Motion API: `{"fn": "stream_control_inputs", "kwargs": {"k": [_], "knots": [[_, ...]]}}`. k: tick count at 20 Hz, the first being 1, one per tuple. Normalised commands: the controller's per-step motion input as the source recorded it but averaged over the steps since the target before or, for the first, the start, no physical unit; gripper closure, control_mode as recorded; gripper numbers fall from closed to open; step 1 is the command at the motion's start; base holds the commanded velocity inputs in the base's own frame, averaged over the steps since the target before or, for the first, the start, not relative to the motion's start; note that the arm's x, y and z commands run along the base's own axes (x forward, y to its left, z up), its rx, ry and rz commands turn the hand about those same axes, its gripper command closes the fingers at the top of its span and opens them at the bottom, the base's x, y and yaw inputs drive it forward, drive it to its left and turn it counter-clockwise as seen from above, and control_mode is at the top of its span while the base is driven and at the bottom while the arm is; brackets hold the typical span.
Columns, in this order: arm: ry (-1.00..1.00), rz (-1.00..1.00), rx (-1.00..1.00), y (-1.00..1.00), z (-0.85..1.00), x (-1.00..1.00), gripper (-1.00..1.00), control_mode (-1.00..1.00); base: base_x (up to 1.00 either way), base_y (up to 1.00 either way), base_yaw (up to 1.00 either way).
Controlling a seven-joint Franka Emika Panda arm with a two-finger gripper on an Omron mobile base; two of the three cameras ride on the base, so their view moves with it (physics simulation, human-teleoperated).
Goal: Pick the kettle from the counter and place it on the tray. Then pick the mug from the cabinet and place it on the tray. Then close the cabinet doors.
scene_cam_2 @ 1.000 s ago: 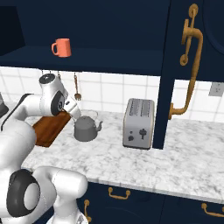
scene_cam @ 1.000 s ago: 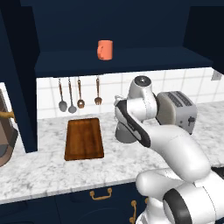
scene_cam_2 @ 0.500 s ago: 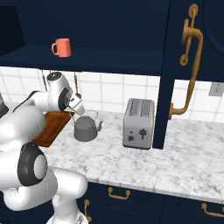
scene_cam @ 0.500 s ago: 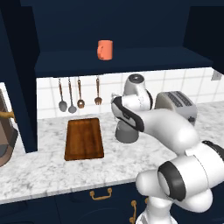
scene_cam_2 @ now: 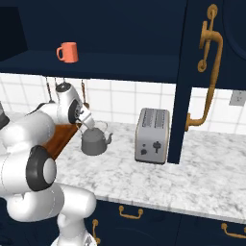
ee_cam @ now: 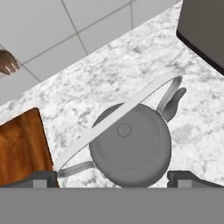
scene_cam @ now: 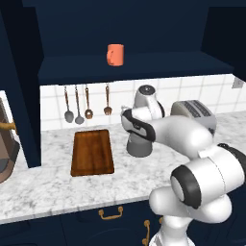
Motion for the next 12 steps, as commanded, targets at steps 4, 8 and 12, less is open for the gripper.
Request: {"fn": "stream_control_inputs", "kwargs": {"k": [4, 8, 12], "knots": [[0.00, 0.00, 0.00, 0.00, -0.13, 0.25, -1.00, -1.00, 0.00, 0.00, 0.00], [0.00, -0.01, 0.00, 0.00, -0.12, 0.32, -1.00, -1.00, 0.00, 0.00, 0.00], [0.00, -0.03, 0.00, 0.00, -0.07, 0.27, -1.00, -1.00, 0.00, 0.00, 0.00]]}}
